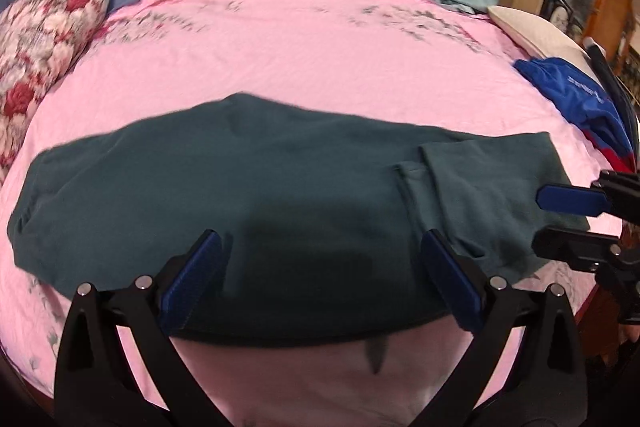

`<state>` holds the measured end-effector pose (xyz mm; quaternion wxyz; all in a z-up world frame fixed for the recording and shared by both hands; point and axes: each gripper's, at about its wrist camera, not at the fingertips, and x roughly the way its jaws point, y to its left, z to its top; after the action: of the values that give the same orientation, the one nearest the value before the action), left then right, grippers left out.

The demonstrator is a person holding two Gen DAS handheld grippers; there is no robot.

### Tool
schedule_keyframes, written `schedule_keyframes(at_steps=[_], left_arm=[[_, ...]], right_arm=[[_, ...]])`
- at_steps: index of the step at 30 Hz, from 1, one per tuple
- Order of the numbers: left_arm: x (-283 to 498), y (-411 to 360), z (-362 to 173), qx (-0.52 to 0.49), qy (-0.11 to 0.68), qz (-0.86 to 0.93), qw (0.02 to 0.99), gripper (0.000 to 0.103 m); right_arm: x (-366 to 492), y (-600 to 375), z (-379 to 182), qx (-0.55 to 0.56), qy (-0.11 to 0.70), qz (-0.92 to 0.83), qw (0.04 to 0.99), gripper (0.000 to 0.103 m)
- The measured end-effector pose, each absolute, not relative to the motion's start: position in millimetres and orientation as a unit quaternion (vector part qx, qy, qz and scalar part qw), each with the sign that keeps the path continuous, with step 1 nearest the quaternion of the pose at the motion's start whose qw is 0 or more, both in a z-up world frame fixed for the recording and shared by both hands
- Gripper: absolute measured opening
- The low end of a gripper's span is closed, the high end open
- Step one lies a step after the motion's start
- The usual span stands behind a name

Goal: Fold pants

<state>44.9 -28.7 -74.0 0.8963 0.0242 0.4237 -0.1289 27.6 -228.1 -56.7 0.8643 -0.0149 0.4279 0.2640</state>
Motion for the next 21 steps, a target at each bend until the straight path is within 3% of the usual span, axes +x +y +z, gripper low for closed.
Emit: schedule_keyframes(at_steps=[9,11,12,21], left_arm=[[47,-34,-89,0.065,0.443,-0.118,0.887,0.101],[45,-33,-89,0.066,0.441,-0.119,0.887,0.101],[46,-33,-89,0.064,0.441,-0.12,0.887,0.101],[42,-26,-87,0.061,0.434,-0.117,0.891,0.101]], right_arm=[[40,-201,-79,-0.055,0.456,0.285,0.841,0.036],[41,-205,-82,-0.06,0.452,0.28,0.845,0.02],[42,-207,-82,-0.051,0.453,0.28,0.845,0.005],[39,-232,-43,0.042,0.414,0.318,0.852,0.005]])
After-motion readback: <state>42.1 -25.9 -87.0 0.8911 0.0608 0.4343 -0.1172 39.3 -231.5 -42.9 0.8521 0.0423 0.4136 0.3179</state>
